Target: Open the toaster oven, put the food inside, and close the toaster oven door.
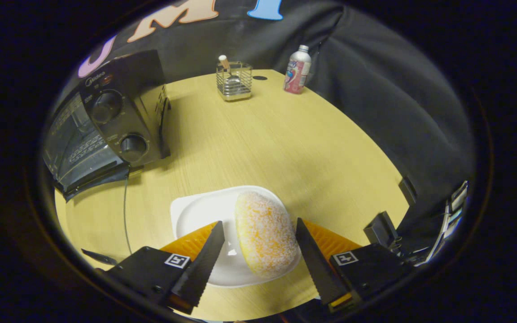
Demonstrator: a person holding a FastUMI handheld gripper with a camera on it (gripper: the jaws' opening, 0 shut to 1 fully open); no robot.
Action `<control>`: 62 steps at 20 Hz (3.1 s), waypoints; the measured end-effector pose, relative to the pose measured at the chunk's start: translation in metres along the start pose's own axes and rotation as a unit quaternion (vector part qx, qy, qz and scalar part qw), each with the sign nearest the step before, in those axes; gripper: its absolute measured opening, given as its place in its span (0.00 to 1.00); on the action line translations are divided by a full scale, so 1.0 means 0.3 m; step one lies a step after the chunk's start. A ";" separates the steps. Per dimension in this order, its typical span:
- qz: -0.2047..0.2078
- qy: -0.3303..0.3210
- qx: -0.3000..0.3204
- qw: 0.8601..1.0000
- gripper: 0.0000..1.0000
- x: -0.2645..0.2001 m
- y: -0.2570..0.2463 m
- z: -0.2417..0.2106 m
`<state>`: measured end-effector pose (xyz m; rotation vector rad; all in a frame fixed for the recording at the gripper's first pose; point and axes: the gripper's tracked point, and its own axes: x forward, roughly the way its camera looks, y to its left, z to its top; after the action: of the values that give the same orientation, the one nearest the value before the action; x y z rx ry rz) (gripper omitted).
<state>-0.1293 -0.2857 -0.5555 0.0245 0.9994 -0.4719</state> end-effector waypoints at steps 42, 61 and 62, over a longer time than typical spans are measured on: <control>0.301 -0.055 0.398 0.865 0.63 -0.320 0.996 0.320; 0.292 -0.065 0.395 0.868 0.99 -0.318 0.972 0.287; 0.294 -0.066 0.394 0.868 0.99 -0.323 0.970 0.287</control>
<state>0.0106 -0.0081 -0.4855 0.9983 0.5603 -0.2800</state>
